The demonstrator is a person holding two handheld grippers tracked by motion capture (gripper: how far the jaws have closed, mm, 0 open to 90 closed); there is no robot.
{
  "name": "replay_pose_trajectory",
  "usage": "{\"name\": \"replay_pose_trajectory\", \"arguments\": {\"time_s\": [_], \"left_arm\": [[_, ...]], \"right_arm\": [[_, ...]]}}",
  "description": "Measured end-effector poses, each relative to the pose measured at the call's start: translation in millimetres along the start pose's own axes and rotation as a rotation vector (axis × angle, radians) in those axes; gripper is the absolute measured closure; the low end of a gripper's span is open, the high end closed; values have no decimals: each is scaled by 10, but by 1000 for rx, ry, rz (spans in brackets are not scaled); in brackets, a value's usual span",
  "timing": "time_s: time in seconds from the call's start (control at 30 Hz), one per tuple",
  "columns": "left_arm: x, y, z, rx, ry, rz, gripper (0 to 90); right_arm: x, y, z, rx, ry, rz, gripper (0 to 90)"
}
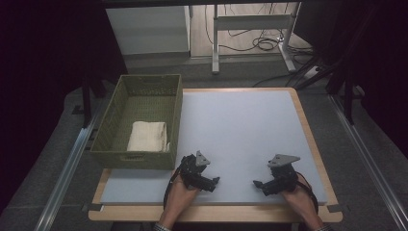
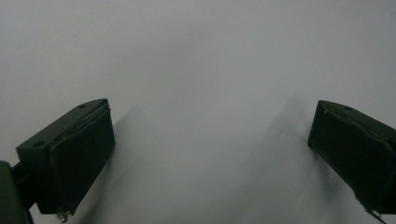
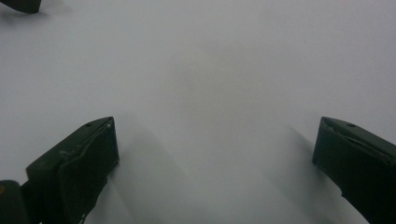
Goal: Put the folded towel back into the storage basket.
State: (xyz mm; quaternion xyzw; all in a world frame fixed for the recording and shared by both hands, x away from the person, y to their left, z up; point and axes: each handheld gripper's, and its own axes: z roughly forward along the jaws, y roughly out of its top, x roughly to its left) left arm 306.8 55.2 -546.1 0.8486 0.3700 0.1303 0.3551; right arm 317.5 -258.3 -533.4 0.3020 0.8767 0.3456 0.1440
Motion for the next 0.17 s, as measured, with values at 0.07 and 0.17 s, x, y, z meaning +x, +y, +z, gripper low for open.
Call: {"name": "replay_pose_trajectory", "arguments": {"time_s": [0.07, 0.17], "left_arm": [[-4, 0, 2, 1, 2, 3, 5], [-5, -1, 3, 1, 3, 4, 5]], "right_arm": [[0, -2, 1, -1, 0, -1, 2], [0, -5, 2, -1, -1, -3, 2]]}}
